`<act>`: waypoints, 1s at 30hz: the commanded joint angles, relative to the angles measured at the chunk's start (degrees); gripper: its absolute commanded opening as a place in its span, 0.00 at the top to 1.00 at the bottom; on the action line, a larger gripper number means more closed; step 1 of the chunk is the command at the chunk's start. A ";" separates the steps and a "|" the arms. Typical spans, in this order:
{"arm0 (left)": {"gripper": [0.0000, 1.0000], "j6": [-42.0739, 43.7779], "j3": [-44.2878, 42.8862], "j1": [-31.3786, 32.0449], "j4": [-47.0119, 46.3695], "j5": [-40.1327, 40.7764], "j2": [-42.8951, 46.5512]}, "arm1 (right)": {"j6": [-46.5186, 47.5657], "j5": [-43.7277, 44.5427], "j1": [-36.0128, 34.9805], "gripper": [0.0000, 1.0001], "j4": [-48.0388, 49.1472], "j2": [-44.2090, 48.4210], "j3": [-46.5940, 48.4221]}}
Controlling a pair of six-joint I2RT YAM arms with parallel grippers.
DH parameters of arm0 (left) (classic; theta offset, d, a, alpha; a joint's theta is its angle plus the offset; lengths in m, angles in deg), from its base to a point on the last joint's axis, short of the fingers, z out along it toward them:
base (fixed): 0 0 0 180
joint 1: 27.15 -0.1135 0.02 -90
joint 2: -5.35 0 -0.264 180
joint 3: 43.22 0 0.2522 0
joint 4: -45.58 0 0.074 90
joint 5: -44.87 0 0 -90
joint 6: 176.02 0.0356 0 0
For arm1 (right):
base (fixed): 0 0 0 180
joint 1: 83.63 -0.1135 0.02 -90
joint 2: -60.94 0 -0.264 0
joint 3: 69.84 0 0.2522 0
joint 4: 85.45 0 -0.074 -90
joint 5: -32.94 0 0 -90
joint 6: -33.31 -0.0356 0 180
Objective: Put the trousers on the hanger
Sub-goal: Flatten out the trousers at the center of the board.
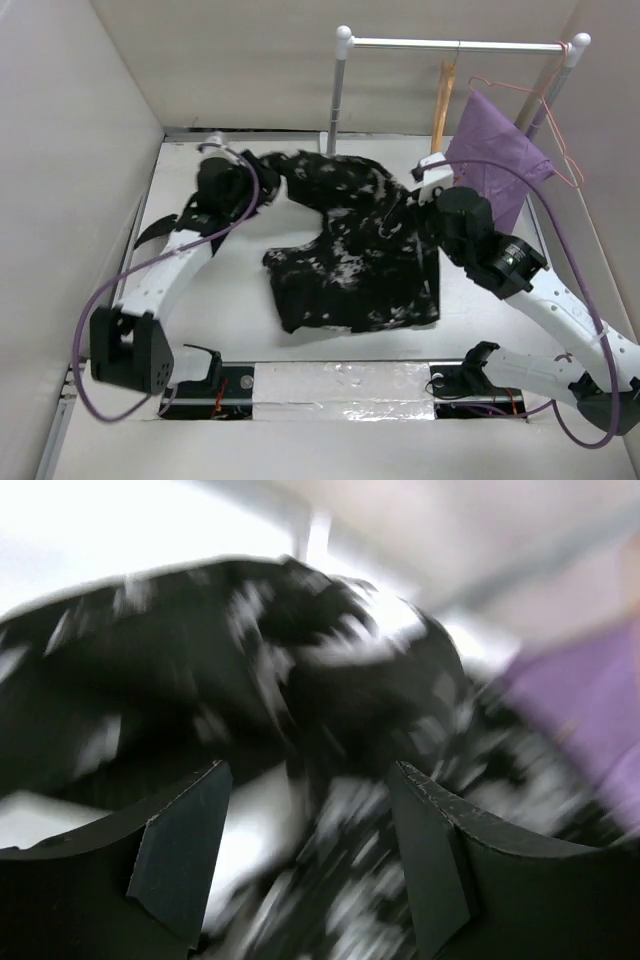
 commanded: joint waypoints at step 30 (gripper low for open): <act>0.40 -11.58 34.28 35.42 -24.04 4.32 -11.03 | 2.36 -11.77 9.85 1.00 18.10 -1.17 -1.96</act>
